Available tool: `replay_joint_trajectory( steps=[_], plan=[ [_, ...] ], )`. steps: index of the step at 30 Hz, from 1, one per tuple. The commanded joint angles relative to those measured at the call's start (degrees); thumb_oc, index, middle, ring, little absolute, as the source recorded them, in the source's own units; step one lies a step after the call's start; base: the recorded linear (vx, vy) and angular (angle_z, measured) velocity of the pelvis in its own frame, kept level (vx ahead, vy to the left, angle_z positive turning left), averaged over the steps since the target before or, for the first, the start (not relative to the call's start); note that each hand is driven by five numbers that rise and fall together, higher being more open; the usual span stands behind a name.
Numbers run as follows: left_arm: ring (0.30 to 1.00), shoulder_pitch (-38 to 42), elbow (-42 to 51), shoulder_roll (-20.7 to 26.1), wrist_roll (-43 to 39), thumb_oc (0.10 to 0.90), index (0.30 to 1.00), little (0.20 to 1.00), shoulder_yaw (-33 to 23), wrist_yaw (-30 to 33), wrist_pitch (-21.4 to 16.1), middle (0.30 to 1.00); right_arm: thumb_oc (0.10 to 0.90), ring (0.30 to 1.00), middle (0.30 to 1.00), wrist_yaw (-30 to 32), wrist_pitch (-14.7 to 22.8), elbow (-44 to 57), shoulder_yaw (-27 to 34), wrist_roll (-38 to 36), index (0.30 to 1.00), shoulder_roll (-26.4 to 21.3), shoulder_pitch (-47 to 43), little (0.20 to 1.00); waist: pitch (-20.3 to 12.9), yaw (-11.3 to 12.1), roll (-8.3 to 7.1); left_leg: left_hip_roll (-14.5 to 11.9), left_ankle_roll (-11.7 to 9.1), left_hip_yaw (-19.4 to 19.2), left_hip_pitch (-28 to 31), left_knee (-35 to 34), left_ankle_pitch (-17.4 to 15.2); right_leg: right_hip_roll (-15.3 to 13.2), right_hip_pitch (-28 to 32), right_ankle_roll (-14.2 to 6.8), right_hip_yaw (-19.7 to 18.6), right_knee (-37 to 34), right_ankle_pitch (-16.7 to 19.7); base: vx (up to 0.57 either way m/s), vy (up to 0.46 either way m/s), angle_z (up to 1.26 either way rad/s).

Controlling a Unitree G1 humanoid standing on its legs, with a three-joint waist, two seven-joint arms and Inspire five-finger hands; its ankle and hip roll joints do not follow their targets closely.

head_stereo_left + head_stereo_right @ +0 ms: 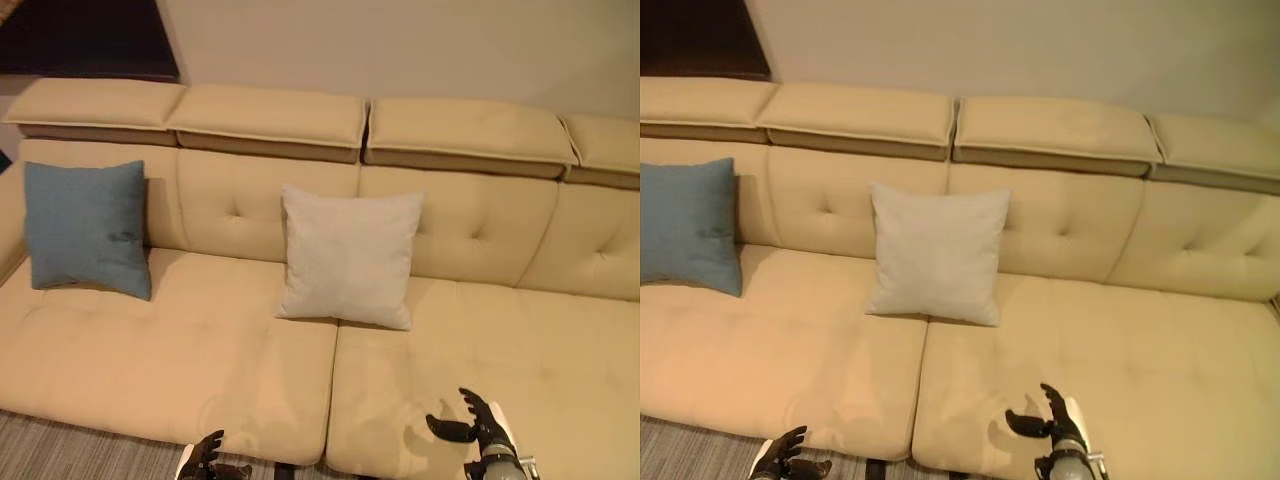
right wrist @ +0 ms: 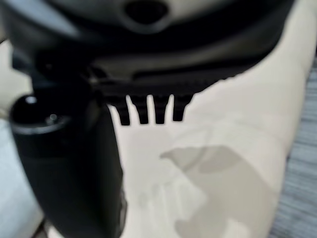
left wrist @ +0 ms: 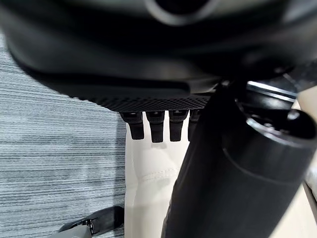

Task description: Pick up all the scattered cushions and arrange them neatly on the sofa.

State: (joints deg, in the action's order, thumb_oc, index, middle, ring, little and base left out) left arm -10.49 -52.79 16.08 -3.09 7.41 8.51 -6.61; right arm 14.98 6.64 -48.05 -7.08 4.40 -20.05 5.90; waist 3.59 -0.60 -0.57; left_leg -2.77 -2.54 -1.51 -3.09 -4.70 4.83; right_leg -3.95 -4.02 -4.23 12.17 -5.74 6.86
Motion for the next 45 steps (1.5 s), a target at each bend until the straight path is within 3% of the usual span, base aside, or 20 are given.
replay_joint_trajectory(
  steps=[1, 2, 6, 10, 14, 18, 20, 21, 22, 25, 28, 29, 32, 34, 40, 41, 42, 44, 45],
  plan=[
    [0.900, 5.17, -2.45, 1.68, 1.41, 0.800, 0.900, 0.900, -0.69, 2.11, -2.66, 0.900, 0.800, 0.900, 0.900, 0.69, 2.38, -0.24, -0.24, 1.24, 0.900, -1.72, -4.46, 0.900, 3.71, 2.04, -3.69, 1.94, -1.76, 2.45, -2.23, 14.53, -10.51, -1.41, 1.81, -2.40, -0.63, 0.74, -5.31, -0.32, 0.071, -0.16],
    [0.900, 5.80, -4.09, 1.08, 1.20, 0.800, 0.900, 0.900, -0.68, 2.30, -2.61, 0.900, 0.800, 0.900, 0.900, 0.53, 1.99, -2.04, -0.92, 1.06, 0.900, -1.57, -5.62, 0.900, 3.65, 1.85, -3.77, 1.80, -1.48, 4.40, -1.55, 17.83, -11.78, -1.52, 1.22, -2.24, -0.89, 0.74, -4.77, -0.29, 0.105, -0.23],
    [0.900, 6.60, -6.25, 0.09, 0.88, 0.800, 0.900, 0.900, -0.70, 2.56, -2.55, 0.900, 0.800, 0.900, 0.900, 0.17, 1.62, -4.38, -1.24, 0.28, 0.900, -1.49, -7.01, 0.900, 3.02, 1.32, -3.13, 1.50, -1.86, 7.59, 1.34, 19.42, -12.36, -1.15, 0.54, -2.19, -1.50, 0.74, -3.74, -0.06, 0.084, -0.24],
    [0.900, 7.88, -6.36, -0.55, 0.36, 0.800, 0.900, 0.900, 0.36, 2.72, -2.62, 0.900, 0.800, 0.900, 0.900, 0.26, 0.99, -7.13, -1.25, -0.10, 0.900, -1.80, -8.57, 0.900, 2.56, 0.28, -2.12, 1.58, -2.13, 8.68, 4.70, 15.05, -13.20, -1.76, -1.42, -2.80, -1.89, 1.56, -1.99, -0.12, 0.188, -0.06],
    [0.900, 10.10, -8.21, -0.94, 0.55, 0.800, 0.900, 0.900, 1.19, 3.20, -2.47, 0.900, 0.800, 0.900, 0.900, 1.04, -0.40, -10.34, -1.43, 0.75, 0.900, -1.00, -10.69, 0.900, 3.48, -0.35, -2.37, 5.01, 0.54, 8.40, 5.96, 10.09, -16.99, -5.16, -6.57, -5.43, -3.22, 2.44, 1.92, -0.22, 0.243, 0.03],
    [0.900, 10.73, -10.05, -0.65, 1.11, 0.800, 0.900, 0.900, 0.81, 3.28, -2.41, 0.900, 0.800, 0.900, 0.900, 1.08, -1.23, -11.68, -1.96, 1.70, 0.900, -0.29, -11.57, 0.900, 4.82, 0.24, -2.61, 6.57, 1.59, 7.58, 4.77, 9.95, -16.48, -7.15, -8.88, -6.91, -2.97, 3.16, 3.07, -0.22, 0.144, -0.22],
    [0.900, 11.11, -11.20, 0.10, 1.77, 0.800, 0.900, 0.900, 0.93, 3.32, -2.20, 0.900, 0.800, 0.900, 0.900, 1.16, -1.51, -12.49, -2.36, 1.87, 0.900, -0.06, -12.40, 0.900, 6.17, 0.65, -2.36, 6.62, 2.41, 6.60, 3.27, 10.31, -15.28, -7.73, -10.19, -6.84, -2.88, 6.89, 1.31, -0.37, 0.126, -0.22],
    [0.900, 10.84, -12.22, 0.25, 2.01, 0.800, 0.900, 0.900, 0.71, 3.27, -1.83, 0.900, 0.800, 0.900, 0.900, 0.83, -1.40, -13.31, -2.43, 1.57, 0.900, 0.02, -12.14, 0.900, 6.35, 1.21, -2.11, 6.88, 3.09, 6.06, 2.52, 9.95, -14.06, -7.08, -8.23, -5.64, -3.49, 11.17, -1.19, -0.30, 0.104, -0.53],
    [0.900, 10.86, -12.22, 0.28, 2.01, 0.800, 0.900, 0.900, 0.70, 3.27, -1.83, 0.900, 0.800, 0.900, 0.900, 0.83, -1.40, -13.32, -2.43, 1.57, 0.900, 0.05, -12.16, 0.900, 6.26, 1.15, -2.23, 7.01, 3.11, 6.09, 2.38, 9.88, -13.88, -7.22, -8.38, -5.67, -3.49, 11.16, -1.12, -0.24, 0.092, -0.42],
    [0.900, 9.48, -12.89, 0.89, 2.29, 0.800, 0.900, 0.900, 0.19, 2.85, -0.97, 0.900, 0.800, 0.900, 0.900, 0.19, -1.04, -14.39, -2.45, 0.56, 0.900, 0.73, -10.64, 0.900, 3.25, 2.43, -1.93, 6.84, 4.13, 6.11, 0.78, 8.30, -11.53, -2.79, -2.88, -3.93, -6.69, 19.26, -7.96, -0.21, 0.039, -0.17],
    [0.900, 9.13, -12.70, 0.87, 2.14, 0.800, 0.900, 0.900, 0.11, 2.80, -0.93, 0.900, 0.800, 0.900, 0.900, 0.13, -0.82, -14.65, -2.54, 0.28, 0.900, 1.13, -10.20, 0.900, 2.34, 3.73, -2.49, 7.03, 4.16, 4.81, -1.07, 8.66, -10.89, -2.40, 1.10, -3.86, -5.69, 18.15, -9.54, -0.16, -0.044, -0.10],
    [0.900, 8.82, -12.25, 0.68, 1.46, 0.800, 0.900, 0.900, -0.13, 2.86, -0.93, 0.900, 0.800, 0.900, 0.900, 0.31, -1.13, -14.34, -2.65, 0.33, 0.900, 1.13, -10.61, 0.900, 1.57, 5.49, -3.05, 6.94, 3.87, 3.24, -2.59, 8.28, -10.10, -2.65, 3.69, -3.99, -3.91, 15.38, -9.54, -0.23, -0.069, -0.39],
    [0.900, 8.82, -12.38, 0.33, 1.06, 0.800, 0.900, 0.900, -0.14, 2.97, -0.96, 0.900, 0.800, 0.900, 0.900, 0.55, -1.23, -14.37, -3.17, 0.61, 0.900, 0.86, -11.37, 0.900, 0.92, 6.48, -3.25, 6.32, 3.35, 1.89, -2.95, 7.46, -9.32, -2.91, 4.98, -4.09, -2.16, 10.81, -10.02, -0.12, -0.115, -0.78],
    [0.900, 9.46, -12.75, 0.31, 0.95, 0.800, 0.900, 0.900, 0.27, 3.00, -0.86, 0.900, 0.800, 0.900, 0.900, 0.57, -1.32, -14.33, -3.76, 0.30, 0.900, 0.60, -12.00, 0.900, 0.74, 5.98, -3.34, 5.57, 2.56, 1.19, -3.62, 7.42, -8.30, -1.97, 5.54, -3.62, -3.43, 7.42, -10.55, -0.09, -0.167, -0.37],
    [0.900, 11.48, -11.87, -0.59, 1.44, 0.800, 0.900, 0.900, 2.98, 2.70, -0.83, 0.900, 0.800, 0.900, 0.900, 0.90, -1.31, -14.81, -4.53, 0.32, 0.900, -0.10, -12.20, 0.900, 2.77, 4.35, -2.45, 4.64, 0.78, 1.54, -5.19, 9.27, -7.01, -1.00, 5.29, -2.25, -3.19, 6.27, -10.89, -0.13, -0.113, 0.07],
    [0.900, 11.92, -10.93, -1.13, 1.22, 0.800, 0.900, 0.900, 3.83, 2.52, -0.72, 0.900, 0.800, 0.900, 0.900, 1.09, -1.55, -15.72, -4.82, 0.68, 0.900, -0.29, -12.22, 0.900, 3.73, 4.20, -2.19, 4.55, 0.24, 2.20, -5.92, 10.73, -6.64, -0.94, 5.11, -1.96, -3.43, 6.40, -10.66, -0.29, -0.022, 0.08],
    [0.900, 12.83, -9.70, -1.99, -0.21, 0.800, 0.900, 0.900, 4.87, 2.27, -1.06, 0.900, 0.800, 0.900, 0.900, 1.43, -2.17, -18.19, -5.52, 1.27, 0.900, -0.43, -12.78, 0.900, 5.18, 5.27, -2.63, 5.99, -1.06, 9.30, -6.82, 14.32, -8.02, -1.21, 3.43, -1.70, -5.18, 7.06, -9.21, -0.33, 0.003, -0.04],
    [0.900, 12.98, -9.47, -2.29, -0.74, 0.800, 0.900, 0.900, 4.83, 2.24, -1.03, 0.900, 0.800, 0.900, 0.900, 1.41, -2.30, -18.93, -5.71, 1.58, 0.900, -0.64, -13.06, 0.900, 5.22, 5.66, -2.90, 6.24, -1.36, 13.57, -5.88, 15.52, -9.55, -1.60, 2.60, -1.89, -6.71, 6.98, -8.30, -0.18, 0.061, -0.55],
    [0.900, 12.99, -9.48, -2.30, -0.74, 0.800, 0.900, 0.900, 4.83, 2.24, -1.03, 0.900, 0.800, 0.900, 0.900, 1.41, -2.29, -18.94, -5.71, 1.58, 0.900, -0.65, -13.07, 0.900, 5.30, 5.73, -2.87, 6.19, -1.36, 13.52, -5.78, 15.53, -9.61, -1.56, 2.67, -1.88, -6.77, 6.98, -8.31, -0.08, 0.073, -0.90]
  ],
)
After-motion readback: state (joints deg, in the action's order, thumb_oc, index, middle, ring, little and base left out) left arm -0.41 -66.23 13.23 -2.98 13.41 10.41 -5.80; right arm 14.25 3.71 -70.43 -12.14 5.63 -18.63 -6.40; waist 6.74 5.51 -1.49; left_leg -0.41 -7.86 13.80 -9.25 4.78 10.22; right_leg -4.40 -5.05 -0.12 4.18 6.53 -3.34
